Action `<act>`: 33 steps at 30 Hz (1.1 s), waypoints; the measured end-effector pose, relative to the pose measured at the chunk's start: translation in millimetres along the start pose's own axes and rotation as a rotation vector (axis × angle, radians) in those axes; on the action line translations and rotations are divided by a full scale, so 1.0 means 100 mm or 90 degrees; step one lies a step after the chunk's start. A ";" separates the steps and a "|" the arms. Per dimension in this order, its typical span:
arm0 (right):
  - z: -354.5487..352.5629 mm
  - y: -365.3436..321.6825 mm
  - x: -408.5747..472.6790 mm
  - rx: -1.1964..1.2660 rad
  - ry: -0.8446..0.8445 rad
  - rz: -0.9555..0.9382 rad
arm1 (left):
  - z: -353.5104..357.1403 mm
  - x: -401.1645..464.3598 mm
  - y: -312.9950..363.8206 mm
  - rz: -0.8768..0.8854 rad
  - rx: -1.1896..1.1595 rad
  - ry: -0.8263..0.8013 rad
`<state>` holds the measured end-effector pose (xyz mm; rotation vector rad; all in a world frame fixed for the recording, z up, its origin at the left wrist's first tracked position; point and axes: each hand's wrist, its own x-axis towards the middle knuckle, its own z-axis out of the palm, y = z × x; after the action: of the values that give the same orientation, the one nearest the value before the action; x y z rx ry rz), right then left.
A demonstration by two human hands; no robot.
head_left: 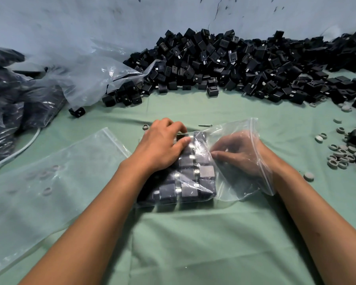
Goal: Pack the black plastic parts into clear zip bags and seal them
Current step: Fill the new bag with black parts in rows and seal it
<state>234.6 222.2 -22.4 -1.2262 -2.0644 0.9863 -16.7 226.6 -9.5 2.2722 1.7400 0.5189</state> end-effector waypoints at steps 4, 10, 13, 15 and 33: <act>-0.01 0.01 -0.01 0.052 0.003 0.006 | 0.09 -0.09 0.15 0.007 0.078 -0.045; -0.05 0.01 -0.05 0.054 -0.017 0.006 | 0.16 -0.12 0.18 -0.024 0.119 -0.096; -0.04 0.01 -0.06 0.070 -0.019 0.007 | 0.14 -0.11 0.16 -0.036 0.112 -0.125; -0.03 0.01 -0.06 0.108 -0.010 0.017 | 0.12 -0.11 0.16 -0.044 0.113 -0.141; -0.68 0.02 0.84 0.038 0.411 0.113 | -0.17 0.62 0.09 -0.106 0.011 0.055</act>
<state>249.7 319.3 22.7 -1.4755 -1.4334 0.6032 -1.4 282.9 17.8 2.1204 1.9606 0.5764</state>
